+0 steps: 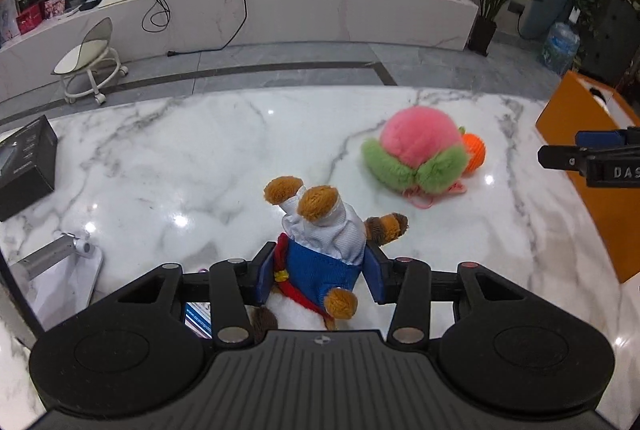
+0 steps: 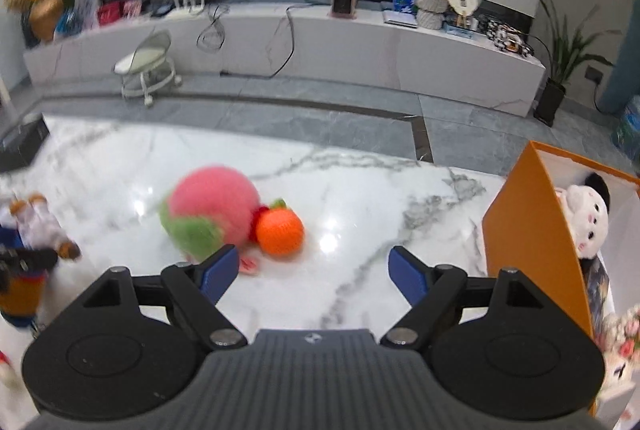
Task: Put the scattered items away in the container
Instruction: 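Close the right gripper on the orange crocheted fruit while the left gripper holds the duck plush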
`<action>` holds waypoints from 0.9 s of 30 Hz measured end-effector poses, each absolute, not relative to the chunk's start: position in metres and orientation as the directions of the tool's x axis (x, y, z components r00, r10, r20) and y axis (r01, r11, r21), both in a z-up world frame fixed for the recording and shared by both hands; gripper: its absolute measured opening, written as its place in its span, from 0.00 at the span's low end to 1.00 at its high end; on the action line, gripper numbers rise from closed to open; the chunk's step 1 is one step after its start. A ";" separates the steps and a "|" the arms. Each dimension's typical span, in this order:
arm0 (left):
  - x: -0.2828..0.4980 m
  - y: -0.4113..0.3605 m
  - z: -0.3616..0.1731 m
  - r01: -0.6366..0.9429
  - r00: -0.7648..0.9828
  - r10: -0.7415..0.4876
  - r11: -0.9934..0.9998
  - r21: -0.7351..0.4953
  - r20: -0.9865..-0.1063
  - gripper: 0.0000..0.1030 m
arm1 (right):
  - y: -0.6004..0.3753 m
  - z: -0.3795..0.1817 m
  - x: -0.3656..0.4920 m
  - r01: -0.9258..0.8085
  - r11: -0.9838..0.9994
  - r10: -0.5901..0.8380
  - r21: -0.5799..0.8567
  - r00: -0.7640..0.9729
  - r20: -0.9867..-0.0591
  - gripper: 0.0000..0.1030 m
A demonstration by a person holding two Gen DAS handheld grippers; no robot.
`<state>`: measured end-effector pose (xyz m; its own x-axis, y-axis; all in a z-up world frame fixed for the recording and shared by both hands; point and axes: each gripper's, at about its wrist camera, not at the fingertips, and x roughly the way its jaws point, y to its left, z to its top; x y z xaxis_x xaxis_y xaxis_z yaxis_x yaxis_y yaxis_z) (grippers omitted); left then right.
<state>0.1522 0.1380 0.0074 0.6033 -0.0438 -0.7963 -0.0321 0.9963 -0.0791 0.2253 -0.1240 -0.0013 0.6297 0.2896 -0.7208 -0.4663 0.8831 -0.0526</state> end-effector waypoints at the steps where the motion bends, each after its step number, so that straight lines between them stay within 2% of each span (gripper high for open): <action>1: 0.152 0.140 0.006 -0.027 0.603 -0.048 0.996 -0.081 -0.796 0.50 | -0.122 -0.007 0.228 -0.481 0.875 0.291 -0.060 0.621 -0.727 0.75; 13: 0.157 0.169 -0.002 -0.074 0.626 -0.085 0.983 -0.167 -0.775 0.50 | -0.088 -0.051 0.253 -0.550 0.832 0.315 -0.074 0.578 -0.753 0.60; 24: 0.164 0.171 -0.012 -0.064 0.614 -0.123 0.977 -0.205 -0.780 0.50 | -0.070 -0.071 0.266 -0.569 0.812 0.301 -0.132 0.602 -0.739 0.54; 27: 0.164 0.170 -0.014 -0.063 0.608 -0.124 0.977 -0.203 -0.784 0.50 | -0.069 -0.073 0.268 -0.569 0.810 0.296 -0.139 0.602 -0.741 0.40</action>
